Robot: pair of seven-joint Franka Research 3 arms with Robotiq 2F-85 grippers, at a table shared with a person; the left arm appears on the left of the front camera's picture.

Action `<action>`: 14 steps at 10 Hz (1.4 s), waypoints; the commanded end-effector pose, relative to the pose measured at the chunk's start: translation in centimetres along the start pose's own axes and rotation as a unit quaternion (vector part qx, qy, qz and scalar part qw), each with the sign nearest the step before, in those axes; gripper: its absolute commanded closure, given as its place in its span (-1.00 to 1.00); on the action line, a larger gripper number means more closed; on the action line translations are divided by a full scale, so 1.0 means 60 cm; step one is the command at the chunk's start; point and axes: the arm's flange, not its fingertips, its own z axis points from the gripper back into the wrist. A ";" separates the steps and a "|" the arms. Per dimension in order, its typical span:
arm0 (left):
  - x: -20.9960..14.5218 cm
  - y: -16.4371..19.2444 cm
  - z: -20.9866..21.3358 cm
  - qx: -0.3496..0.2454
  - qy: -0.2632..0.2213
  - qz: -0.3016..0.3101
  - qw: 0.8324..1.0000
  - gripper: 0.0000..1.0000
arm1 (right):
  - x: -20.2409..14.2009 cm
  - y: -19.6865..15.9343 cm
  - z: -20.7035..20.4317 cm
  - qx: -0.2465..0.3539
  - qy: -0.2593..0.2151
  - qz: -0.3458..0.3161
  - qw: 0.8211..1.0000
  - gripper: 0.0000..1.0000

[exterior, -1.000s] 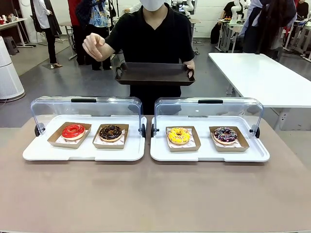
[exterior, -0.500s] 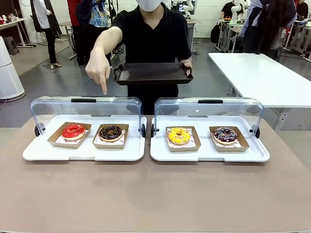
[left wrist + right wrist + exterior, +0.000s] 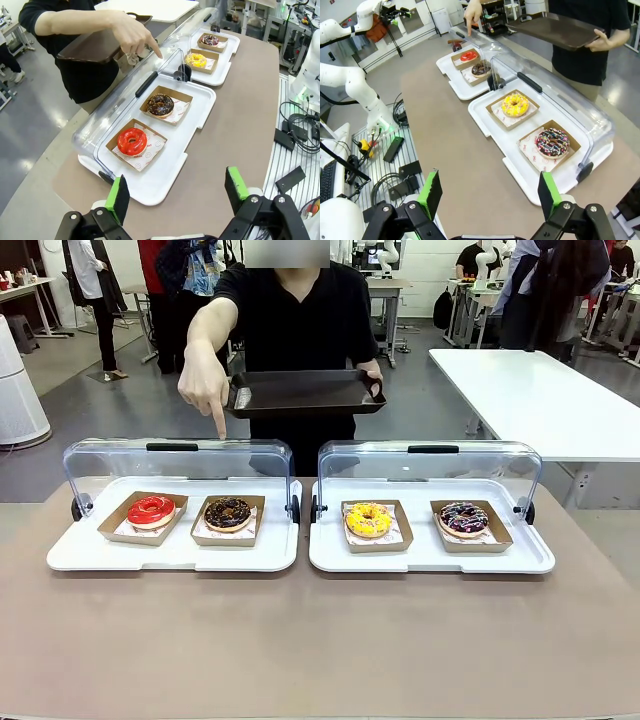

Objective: Provide the desired donut to the person.
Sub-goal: Pick up and lift the Paper togo box containing the Donut pointed at by the person.

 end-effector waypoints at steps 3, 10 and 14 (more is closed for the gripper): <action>0.000 0.001 0.002 -0.002 -0.010 -0.007 1.000 -1.00 | 0.000 -0.002 0.000 0.005 -0.009 0.002 1.000 -1.00; 0.126 -0.036 -0.038 0.032 0.134 -0.099 0.986 -1.00 | 0.000 -0.002 0.000 0.005 -0.009 0.002 1.000 -1.00; 0.251 -0.108 -0.161 -0.009 0.277 -0.220 0.936 -1.00 | 0.000 -0.002 0.000 0.005 -0.009 0.002 1.000 -1.00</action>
